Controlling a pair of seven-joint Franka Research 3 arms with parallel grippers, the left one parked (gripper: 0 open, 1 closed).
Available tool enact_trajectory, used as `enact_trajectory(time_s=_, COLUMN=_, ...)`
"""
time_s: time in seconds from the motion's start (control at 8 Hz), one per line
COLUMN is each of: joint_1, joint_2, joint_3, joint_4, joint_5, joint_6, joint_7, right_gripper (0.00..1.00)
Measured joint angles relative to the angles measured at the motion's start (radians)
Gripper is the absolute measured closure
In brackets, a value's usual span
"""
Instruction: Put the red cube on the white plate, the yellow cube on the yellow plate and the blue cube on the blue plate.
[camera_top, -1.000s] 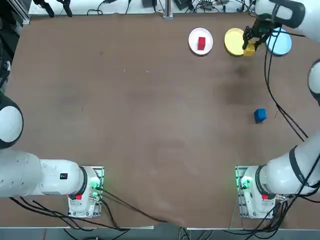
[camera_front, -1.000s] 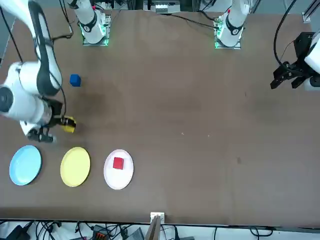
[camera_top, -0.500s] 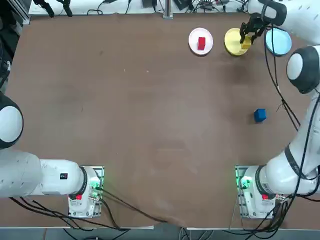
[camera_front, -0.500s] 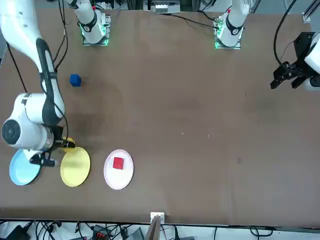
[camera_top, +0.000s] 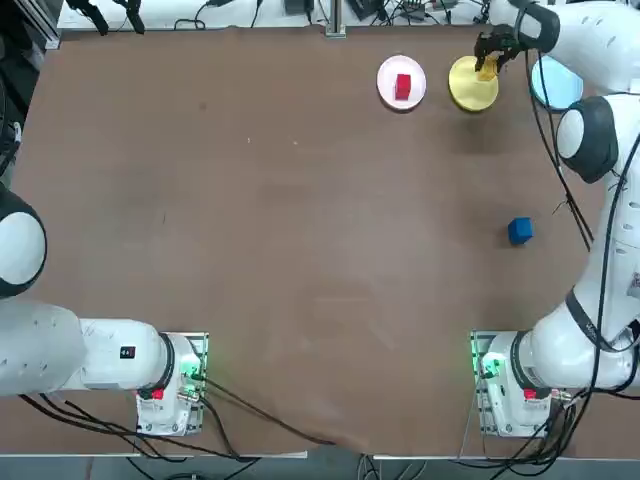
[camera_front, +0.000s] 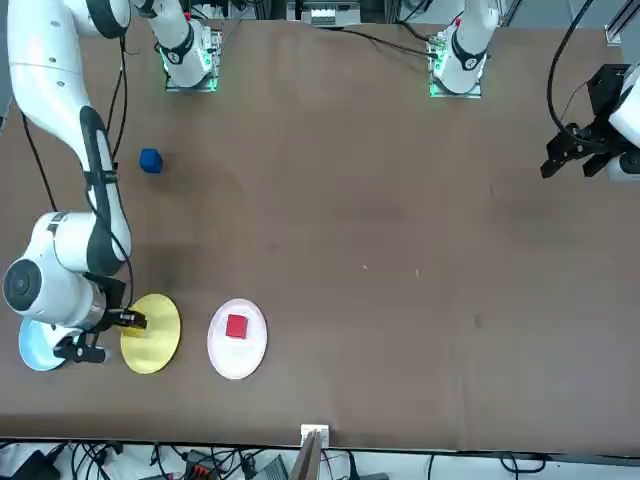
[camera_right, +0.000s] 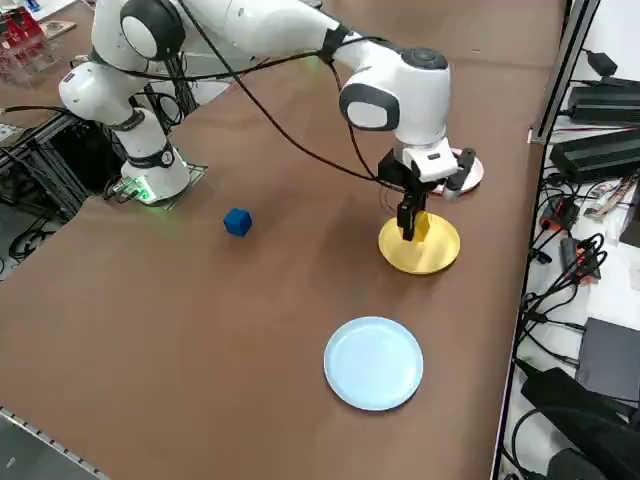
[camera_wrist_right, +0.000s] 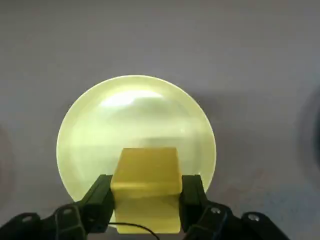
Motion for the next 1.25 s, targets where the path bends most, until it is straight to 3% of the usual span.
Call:
enact_trajectory(time_s=0.62, joint_1=0.028, joint_2=0.065, joint_3=0.004, joint_4=0.005, joint_5=-0.001, joint_6=0.045, joint_7=0.000, right_gripper=0.31)
enact_trajectory(time_s=0.88, joint_1=0.029, joint_2=0.067, joint_3=0.004, joint_4=0.006, joint_5=-0.006, joint_6=0.052, joint_7=0.000, right_gripper=0.02)
enact_trajectory(time_s=1.25, joint_1=0.028, joint_2=0.063, joint_3=0.001, joint_4=0.026, joint_5=-0.012, joint_6=0.030, joint_7=0.000, right_gripper=0.00)
